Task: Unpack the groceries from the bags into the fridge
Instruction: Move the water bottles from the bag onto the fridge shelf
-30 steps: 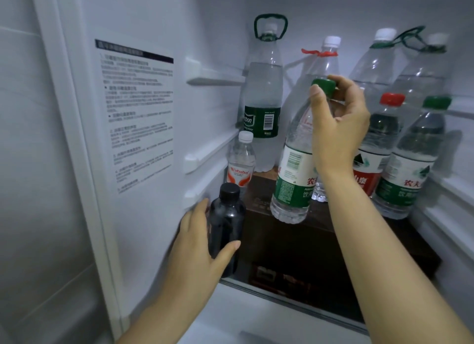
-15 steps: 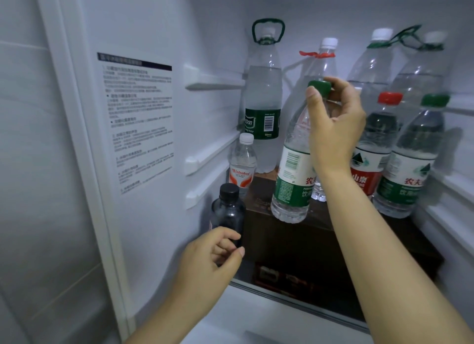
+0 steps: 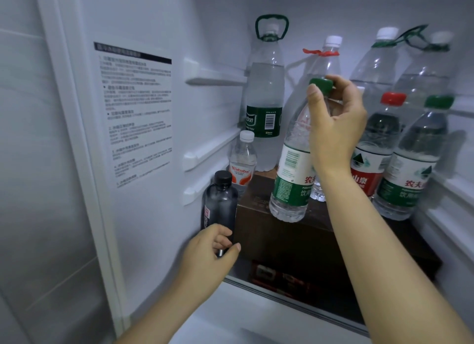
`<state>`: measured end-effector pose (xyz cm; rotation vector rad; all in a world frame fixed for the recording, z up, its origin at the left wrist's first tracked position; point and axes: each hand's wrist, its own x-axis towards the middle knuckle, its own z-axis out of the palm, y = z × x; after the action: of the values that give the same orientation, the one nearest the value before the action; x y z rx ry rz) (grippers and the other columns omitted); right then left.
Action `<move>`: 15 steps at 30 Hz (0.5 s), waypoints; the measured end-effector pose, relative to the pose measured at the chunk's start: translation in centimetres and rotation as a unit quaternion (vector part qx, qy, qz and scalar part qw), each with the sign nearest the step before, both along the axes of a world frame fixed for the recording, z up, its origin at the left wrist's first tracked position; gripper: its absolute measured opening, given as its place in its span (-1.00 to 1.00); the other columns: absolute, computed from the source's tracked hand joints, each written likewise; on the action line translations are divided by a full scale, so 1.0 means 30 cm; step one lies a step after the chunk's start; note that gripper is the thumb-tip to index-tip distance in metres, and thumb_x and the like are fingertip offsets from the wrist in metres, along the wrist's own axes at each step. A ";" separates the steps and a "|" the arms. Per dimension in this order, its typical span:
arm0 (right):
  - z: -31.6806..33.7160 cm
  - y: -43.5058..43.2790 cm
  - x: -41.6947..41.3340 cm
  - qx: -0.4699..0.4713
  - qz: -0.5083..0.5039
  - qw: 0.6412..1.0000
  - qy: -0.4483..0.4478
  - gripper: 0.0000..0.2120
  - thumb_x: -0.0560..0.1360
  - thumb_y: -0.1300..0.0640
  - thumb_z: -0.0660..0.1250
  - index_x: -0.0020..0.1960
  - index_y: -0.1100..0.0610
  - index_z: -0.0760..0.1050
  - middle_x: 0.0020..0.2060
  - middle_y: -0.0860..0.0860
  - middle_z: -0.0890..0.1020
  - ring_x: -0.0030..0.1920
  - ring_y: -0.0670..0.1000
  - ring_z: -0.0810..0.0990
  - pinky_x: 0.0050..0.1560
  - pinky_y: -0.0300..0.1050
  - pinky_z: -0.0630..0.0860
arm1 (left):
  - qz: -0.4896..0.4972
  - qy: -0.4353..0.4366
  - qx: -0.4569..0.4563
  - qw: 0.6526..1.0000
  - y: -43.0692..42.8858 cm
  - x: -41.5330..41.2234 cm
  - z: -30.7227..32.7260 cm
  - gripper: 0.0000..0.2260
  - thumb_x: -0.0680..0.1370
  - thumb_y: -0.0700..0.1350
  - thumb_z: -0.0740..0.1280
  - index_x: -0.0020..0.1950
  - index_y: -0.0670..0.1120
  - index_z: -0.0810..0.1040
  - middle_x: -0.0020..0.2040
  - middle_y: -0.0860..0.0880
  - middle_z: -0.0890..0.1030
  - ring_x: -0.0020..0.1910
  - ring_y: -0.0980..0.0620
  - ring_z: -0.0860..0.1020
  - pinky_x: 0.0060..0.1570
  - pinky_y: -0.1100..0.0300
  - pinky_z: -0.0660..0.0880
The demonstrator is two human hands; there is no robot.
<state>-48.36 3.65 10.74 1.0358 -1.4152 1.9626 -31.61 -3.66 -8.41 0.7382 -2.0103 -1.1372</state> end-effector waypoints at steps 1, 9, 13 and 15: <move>0.000 -0.001 -0.001 0.001 0.001 1.000 0.000 -0.70 0.51 0.10 0.39 0.18 0.21 0.53 0.05 0.06 0.63 0.03 -0.08 0.61 0.02 -0.28 0.55 | 0.006 0.002 -0.008 1.000 0.000 -0.005 0.005 -0.87 0.44 -0.10 0.46 -0.07 0.02 0.56 -0.25 0.06 0.58 -0.26 0.19 0.53 -0.19 0.35 0.49; -0.002 -0.004 -0.007 -0.001 0.004 1.000 -0.006 -0.71 0.51 0.11 0.39 0.18 0.21 0.52 0.05 0.05 0.63 0.02 -0.12 0.61 0.01 -0.30 0.54 | -0.020 -0.023 0.009 0.999 -0.047 -0.061 -0.003 -0.72 0.36 0.09 0.50 -0.06 0.10 0.47 -0.16 0.03 0.53 -0.14 0.08 0.55 -0.04 0.16 0.56; -0.005 -0.005 -0.011 -0.001 0.000 1.000 0.000 -0.73 0.51 0.10 0.39 0.17 0.19 0.53 0.03 0.03 0.63 0.01 -0.12 0.61 0.01 -0.29 0.54 | -0.028 -0.036 0.015 0.999 -0.087 -0.100 -0.013 -0.57 0.31 0.13 0.53 0.06 0.09 0.44 -0.04 0.05 0.51 -0.04 0.14 0.51 0.01 0.24 0.50; -0.006 -0.009 -0.015 0.001 -0.004 1.000 0.002 -0.74 0.52 0.11 0.38 0.17 0.18 0.53 0.03 0.02 0.62 0.01 -0.15 0.61 0.00 -0.30 0.54 | -0.038 -0.032 0.023 0.999 -0.094 -0.114 -0.017 -0.54 0.26 0.19 0.53 0.04 0.14 0.43 0.01 0.05 0.51 0.00 0.15 0.50 0.04 0.21 0.51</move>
<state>-48.81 3.37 10.55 1.0326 -1.4165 1.9519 -35.04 -6.46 -8.92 0.7344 -2.0867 -1.2213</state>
